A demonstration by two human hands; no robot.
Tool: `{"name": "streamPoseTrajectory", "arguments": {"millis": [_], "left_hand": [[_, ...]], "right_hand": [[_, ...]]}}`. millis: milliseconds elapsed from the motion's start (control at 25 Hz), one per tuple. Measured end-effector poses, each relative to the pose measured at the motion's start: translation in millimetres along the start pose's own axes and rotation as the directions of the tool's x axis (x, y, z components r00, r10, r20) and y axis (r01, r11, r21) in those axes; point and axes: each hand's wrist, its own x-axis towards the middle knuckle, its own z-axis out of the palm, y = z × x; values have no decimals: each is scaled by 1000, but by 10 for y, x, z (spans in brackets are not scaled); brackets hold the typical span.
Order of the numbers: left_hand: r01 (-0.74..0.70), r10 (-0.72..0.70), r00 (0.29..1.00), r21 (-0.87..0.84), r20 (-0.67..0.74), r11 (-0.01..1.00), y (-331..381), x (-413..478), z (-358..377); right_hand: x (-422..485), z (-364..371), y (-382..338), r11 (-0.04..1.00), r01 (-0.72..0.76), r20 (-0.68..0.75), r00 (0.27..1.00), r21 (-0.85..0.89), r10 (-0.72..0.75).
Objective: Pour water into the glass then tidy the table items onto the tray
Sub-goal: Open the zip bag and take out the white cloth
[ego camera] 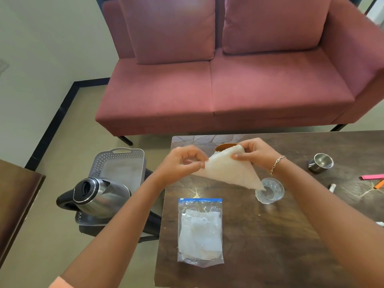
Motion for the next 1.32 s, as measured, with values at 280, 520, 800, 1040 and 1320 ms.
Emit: {"name": "streamPoseTrajectory", "arguments": {"millis": [280, 520, 800, 1040, 1320], "left_hand": [[184, -160, 982, 296, -105, 937, 165, 420, 322], [223, -160, 965, 331, -208, 917, 101, 829, 409], [219, -135, 968, 445, -214, 868, -172, 1422, 427], [181, -85, 977, 559, -193, 809, -673, 2001, 568], [115, -57, 992, 660, -109, 742, -1388, 2389, 816]], "right_hand": [[-36, 8, -170, 812, 290, -76, 923, -506, -377], [162, -231, -4, 844, 198, -127, 946, -498, -297], [722, -484, 249, 799, 66, -267, 924, -598, -276], [1203, -531, 767, 750, -37, -334, 909, -661, -249], [1642, -351, 1456, 709, -1, -365, 858, -705, -361]]}}
